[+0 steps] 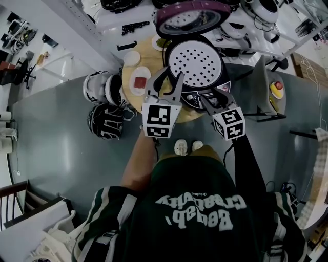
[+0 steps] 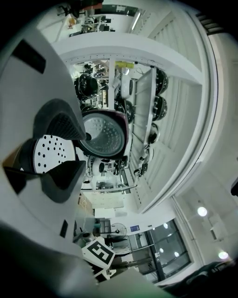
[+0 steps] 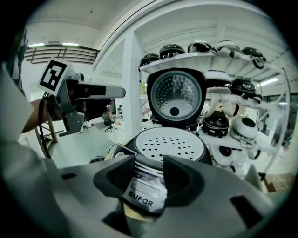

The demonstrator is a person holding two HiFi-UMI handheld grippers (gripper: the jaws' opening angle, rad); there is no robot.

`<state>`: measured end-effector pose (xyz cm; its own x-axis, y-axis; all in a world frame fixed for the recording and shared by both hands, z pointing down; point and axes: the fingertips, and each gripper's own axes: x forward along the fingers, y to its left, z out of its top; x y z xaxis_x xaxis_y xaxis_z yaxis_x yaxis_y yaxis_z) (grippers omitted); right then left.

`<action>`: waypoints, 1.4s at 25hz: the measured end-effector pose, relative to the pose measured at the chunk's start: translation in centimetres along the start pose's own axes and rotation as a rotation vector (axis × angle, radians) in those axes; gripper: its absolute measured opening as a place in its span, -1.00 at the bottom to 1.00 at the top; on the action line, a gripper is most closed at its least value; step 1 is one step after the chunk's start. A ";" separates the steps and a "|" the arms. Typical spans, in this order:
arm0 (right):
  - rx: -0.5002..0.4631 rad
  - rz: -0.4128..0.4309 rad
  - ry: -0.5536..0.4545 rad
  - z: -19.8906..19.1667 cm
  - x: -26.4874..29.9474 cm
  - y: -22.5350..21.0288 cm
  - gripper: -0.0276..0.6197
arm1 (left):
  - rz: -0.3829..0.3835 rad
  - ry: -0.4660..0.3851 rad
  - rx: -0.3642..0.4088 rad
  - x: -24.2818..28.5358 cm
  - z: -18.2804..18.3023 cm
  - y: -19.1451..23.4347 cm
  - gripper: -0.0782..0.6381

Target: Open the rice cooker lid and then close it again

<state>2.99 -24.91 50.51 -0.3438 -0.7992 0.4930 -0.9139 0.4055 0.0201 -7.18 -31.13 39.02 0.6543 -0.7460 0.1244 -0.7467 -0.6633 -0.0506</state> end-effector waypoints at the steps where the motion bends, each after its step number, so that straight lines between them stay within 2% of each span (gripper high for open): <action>1: 0.000 0.001 0.000 0.0 0.0 0.0 -0.30 | 0.004 0.002 -0.002 -0.1 -0.1 0.1 -0.42; 26: -0.005 -0.009 -0.008 0.1 -0.1 0.0 -0.32 | -0.011 0.010 -0.004 0.2 -0.1 -0.5 -0.42; 35: -0.005 -0.039 -0.033 0.6 0.1 -0.1 -0.32 | -0.013 0.009 0.004 0.1 0.3 -0.6 -0.42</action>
<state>2.97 -25.25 50.05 -0.3148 -0.8289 0.4623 -0.9257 0.3758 0.0435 -6.65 -30.78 38.79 0.6632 -0.7365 0.1336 -0.7373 -0.6735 -0.0528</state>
